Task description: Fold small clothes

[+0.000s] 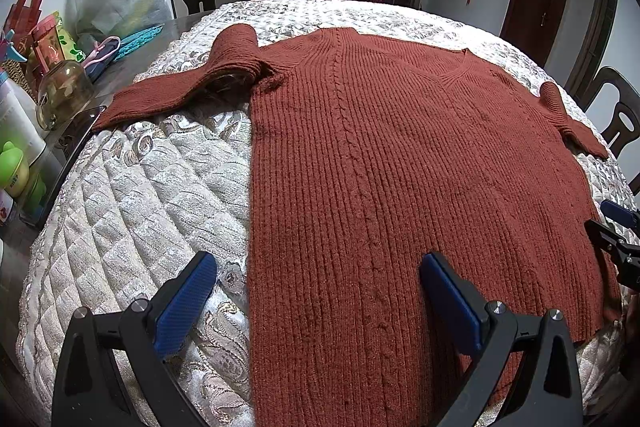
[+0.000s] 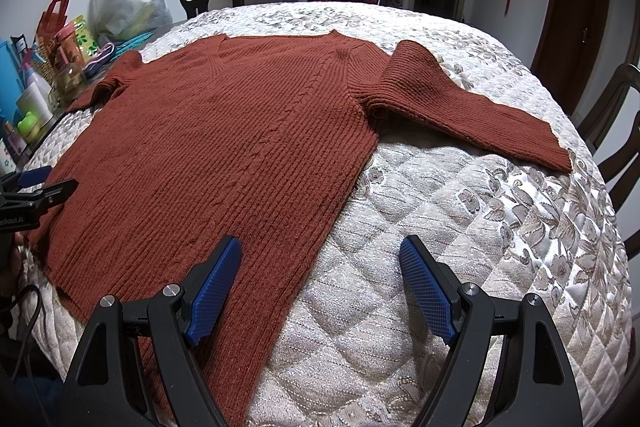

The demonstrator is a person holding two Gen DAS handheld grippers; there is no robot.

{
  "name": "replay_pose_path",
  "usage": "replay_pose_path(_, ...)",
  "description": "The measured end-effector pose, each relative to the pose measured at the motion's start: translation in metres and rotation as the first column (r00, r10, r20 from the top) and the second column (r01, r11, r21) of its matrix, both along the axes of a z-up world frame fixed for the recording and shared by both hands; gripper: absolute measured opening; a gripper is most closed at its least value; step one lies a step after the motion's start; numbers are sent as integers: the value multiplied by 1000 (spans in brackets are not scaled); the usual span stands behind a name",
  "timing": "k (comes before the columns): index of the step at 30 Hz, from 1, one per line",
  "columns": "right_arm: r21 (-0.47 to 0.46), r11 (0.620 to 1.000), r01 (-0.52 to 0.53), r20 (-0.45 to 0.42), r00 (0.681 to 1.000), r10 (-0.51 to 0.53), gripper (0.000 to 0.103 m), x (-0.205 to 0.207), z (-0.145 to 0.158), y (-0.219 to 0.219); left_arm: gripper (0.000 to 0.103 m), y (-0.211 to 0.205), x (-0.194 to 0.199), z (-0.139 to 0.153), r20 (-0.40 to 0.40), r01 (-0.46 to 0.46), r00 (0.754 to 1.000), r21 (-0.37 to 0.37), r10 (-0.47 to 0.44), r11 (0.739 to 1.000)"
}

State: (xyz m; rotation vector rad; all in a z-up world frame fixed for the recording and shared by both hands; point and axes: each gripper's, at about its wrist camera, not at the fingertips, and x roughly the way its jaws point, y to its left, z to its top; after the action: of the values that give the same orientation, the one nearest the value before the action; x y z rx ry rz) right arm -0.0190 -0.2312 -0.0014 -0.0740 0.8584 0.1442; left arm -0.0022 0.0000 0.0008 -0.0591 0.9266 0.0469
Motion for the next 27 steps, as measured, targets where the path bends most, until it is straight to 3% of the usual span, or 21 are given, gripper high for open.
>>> replay_pose_path(27, 0, 1000, 1, 2, 1000, -1, 82, 0, -2, 1, 103, 0, -1, 0, 3, 0, 1000, 1, 0, 1000)
